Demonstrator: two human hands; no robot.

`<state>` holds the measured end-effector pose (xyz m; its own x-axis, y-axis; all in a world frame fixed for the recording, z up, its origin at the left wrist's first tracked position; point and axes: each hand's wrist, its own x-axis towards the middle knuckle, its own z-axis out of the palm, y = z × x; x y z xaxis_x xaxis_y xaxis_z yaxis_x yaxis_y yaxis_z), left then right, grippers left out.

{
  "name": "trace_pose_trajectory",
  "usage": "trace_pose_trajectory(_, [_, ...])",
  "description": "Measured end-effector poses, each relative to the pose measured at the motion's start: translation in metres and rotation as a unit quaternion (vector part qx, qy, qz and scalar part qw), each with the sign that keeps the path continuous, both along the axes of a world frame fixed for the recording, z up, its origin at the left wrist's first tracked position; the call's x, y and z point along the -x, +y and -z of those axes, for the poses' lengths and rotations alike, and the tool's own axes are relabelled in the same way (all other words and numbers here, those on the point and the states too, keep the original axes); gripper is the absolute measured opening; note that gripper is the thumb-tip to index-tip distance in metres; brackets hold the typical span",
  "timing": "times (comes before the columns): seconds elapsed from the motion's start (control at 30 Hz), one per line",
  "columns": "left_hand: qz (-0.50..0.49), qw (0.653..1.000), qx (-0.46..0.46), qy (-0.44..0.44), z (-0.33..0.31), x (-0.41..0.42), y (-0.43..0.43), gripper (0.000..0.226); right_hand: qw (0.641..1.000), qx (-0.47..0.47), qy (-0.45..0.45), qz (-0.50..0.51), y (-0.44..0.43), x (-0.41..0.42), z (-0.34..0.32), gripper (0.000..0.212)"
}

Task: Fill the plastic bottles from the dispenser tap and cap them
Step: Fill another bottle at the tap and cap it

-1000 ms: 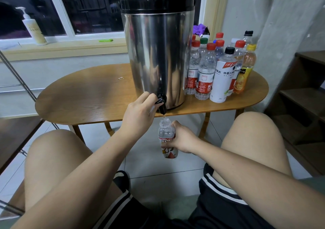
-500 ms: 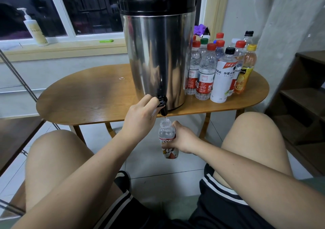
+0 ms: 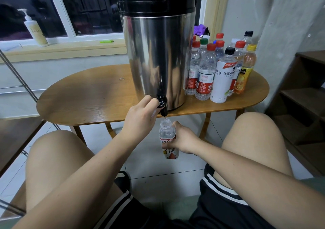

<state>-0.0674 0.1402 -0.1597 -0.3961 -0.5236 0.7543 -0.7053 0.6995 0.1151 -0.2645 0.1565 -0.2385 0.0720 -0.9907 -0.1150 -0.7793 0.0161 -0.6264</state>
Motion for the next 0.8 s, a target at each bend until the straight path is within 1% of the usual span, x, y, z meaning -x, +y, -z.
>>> trace_pose_trajectory(0.1, [0.007,1.000,0.005,0.005,-0.0003,0.0005,0.0006,0.046,1.000,0.002,0.004,-0.001,-0.0003,0.0000,0.0001,0.086])
trace_pose_trajectory(0.2, [0.007,1.000,0.008,0.004,-0.0004,-0.0001,0.0014,0.047,1.000,0.005,0.008,-0.004,-0.0002,-0.0002,0.0000,0.087])
trace_pose_trajectory(0.33, [0.006,1.000,0.007,0.001,-0.0007,0.0004,0.0012,0.044,1.000,0.006,0.010,-0.003,0.0007,-0.0008,-0.0003,0.088])
trace_pose_trajectory(0.43, [-0.001,1.000,0.005,0.000,-0.0010,0.0009,0.0007,0.035,1.000,0.006,0.011,-0.001,0.0013,-0.0012,-0.0003,0.087])
trace_pose_trajectory(0.63, [-0.005,1.000,0.000,0.001,-0.0013,0.0000,0.0001,0.026,1.000,0.005,0.006,-0.001,0.0020,-0.0004,-0.0002,0.083])
trace_pose_trajectory(0.8, [-0.007,1.000,-0.002,0.001,-0.0029,0.0006,-0.0004,0.024,1.000,0.002,0.008,-0.001,0.0026,-0.0012,-0.0019,0.083])
